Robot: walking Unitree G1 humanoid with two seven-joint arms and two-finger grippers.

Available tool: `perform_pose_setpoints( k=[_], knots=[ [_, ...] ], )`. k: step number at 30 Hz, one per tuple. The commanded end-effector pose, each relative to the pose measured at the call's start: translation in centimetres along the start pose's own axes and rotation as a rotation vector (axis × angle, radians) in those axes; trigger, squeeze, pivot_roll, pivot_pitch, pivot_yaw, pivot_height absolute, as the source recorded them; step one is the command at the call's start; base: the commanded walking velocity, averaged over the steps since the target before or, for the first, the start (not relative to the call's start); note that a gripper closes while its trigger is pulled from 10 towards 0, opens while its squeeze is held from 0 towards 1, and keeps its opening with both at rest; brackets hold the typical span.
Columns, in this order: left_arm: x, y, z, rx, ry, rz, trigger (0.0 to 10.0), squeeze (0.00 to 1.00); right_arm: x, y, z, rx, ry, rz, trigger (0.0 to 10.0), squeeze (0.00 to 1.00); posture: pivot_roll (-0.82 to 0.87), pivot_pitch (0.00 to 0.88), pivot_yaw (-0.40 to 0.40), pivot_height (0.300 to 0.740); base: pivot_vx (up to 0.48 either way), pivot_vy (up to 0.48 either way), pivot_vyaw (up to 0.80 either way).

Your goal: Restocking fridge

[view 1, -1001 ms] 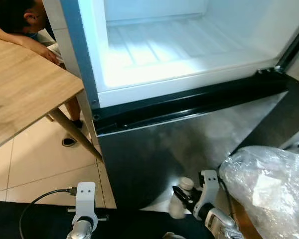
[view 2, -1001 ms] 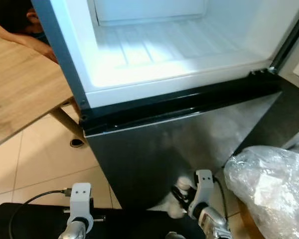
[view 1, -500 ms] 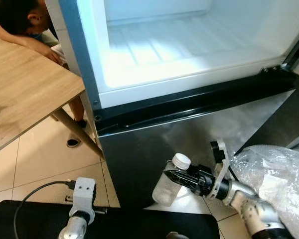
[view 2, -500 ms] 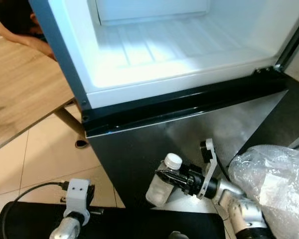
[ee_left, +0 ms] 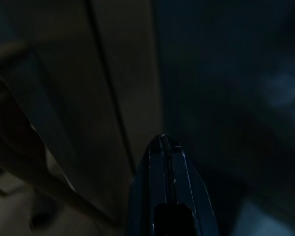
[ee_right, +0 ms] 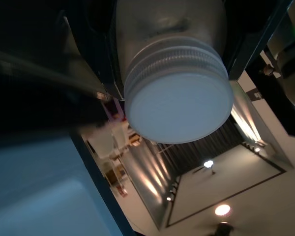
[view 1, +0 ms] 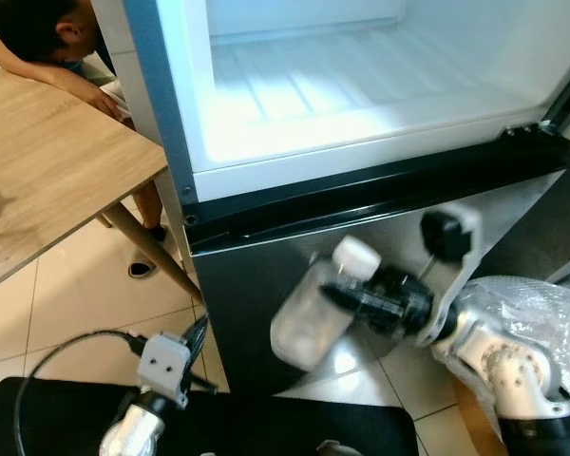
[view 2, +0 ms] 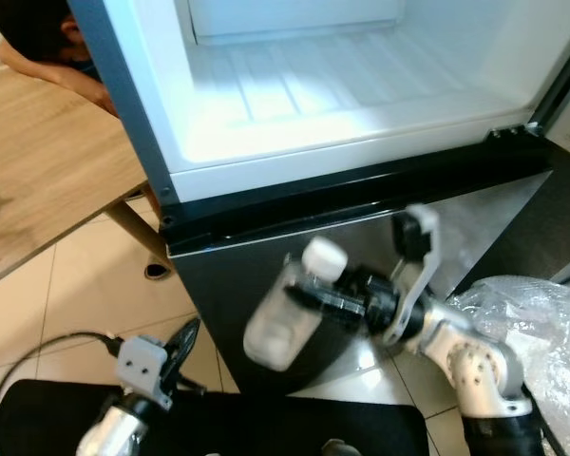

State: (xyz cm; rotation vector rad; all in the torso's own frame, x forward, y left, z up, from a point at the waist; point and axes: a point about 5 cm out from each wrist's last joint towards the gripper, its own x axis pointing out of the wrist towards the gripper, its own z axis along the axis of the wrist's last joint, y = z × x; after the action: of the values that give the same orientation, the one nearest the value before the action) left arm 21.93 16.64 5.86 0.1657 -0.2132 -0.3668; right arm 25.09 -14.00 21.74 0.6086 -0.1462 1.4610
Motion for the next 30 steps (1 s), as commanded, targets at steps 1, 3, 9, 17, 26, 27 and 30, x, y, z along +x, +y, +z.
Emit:
perform_pose_setpoints(
  k=[1,3,9,17,26,27,30],
  knots=[
    [0.4,0.1,0.8,0.000,-0.027,-0.017,10.0,0.00,0.4,0.4,0.8,-0.007,-0.037,0.031,10.0,0.00,-0.12,0.150,-0.014,0.740,0.000,0.000,0.00],
    [0.7,0.2,1.4,-0.003,-0.046,-0.017,10.0,0.00,0.6,0.5,1.2,-0.012,-0.052,0.038,10.0,0.00,-0.12,0.150,-0.014,0.740,0.000,0.000,0.00],
    [3.4,-0.5,5.7,-0.018,-0.195,-0.076,10.0,0.00,1.8,0.4,4.3,-0.038,-0.188,0.076,10.0,0.00,-0.12,0.145,-0.019,0.740,0.000,0.000,0.00],
    [3.9,-0.7,7.9,-0.053,-0.249,-0.022,10.0,0.00,2.3,-0.3,5.6,-0.090,-0.253,0.037,10.0,0.00,-0.12,0.138,-0.024,0.740,0.000,0.000,0.00],
    [4.7,-0.1,11.7,-0.053,-0.351,-0.017,10.0,0.00,2.8,-0.9,6.7,-0.148,-0.307,-0.024,10.0,0.00,-0.11,0.140,-0.029,0.740,0.000,0.000,0.00],
    [5.0,0.0,12.6,-0.054,-0.373,-0.024,10.0,0.00,2.8,-1.0,6.9,-0.158,-0.316,-0.034,10.0,0.00,-0.11,0.141,-0.030,0.740,0.000,0.000,0.00],
    [5.8,0.2,15.1,-0.053,-0.440,-0.046,10.0,0.00,2.9,-1.5,7.5,-0.180,-0.342,-0.076,10.0,0.00,-0.11,0.144,-0.032,0.740,0.000,0.000,0.00]
  ],
)
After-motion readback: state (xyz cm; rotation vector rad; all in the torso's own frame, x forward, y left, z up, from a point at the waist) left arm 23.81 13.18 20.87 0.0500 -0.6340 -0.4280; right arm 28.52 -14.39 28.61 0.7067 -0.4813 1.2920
